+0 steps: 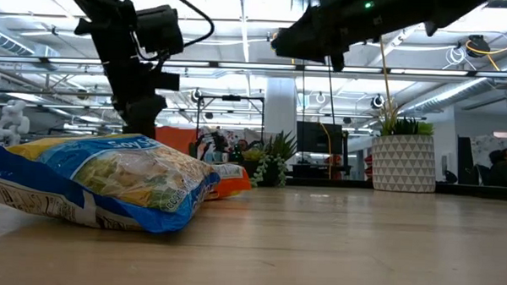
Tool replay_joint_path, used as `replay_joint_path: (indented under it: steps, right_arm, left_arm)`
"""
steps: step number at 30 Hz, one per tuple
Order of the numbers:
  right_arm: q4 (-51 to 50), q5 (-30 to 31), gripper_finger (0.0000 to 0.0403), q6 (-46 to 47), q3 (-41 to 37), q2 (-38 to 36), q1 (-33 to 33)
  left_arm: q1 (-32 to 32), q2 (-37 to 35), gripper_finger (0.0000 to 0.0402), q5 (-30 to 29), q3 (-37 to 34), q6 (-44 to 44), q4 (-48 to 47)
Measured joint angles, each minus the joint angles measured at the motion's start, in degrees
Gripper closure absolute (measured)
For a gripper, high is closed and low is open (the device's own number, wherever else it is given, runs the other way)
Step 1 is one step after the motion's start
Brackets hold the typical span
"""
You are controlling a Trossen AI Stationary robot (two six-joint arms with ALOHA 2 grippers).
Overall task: Sort Maruchan noodles
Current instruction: Put the red noodle pack into the yellow bin
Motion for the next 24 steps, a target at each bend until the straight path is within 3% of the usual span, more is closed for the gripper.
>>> replay_joint_path:
  steps: [7, 14, 24]
  right_arm:
    - [-4.0, -5.9, 0.0293, -2.0, 8.5, 11.9, -3.1]
    - [-6.2, -8.1, 0.0286, -3.2, 11.6, 18.4, -6.8]
    - [-7.2, -13.8, 0.0221, -5.2, 16.4, 28.3, -11.9]
  left_arm:
    - [-3.6, 0.0, 0.0289, 4.3, 3.0, -2.4, -5.1]
    - [-8.9, -2.4, 0.0289, 4.8, 3.4, -7.8, -11.7]
    - [-16.7, -11.5, 0.0289, 3.8, 0.6, -14.3, -11.2]
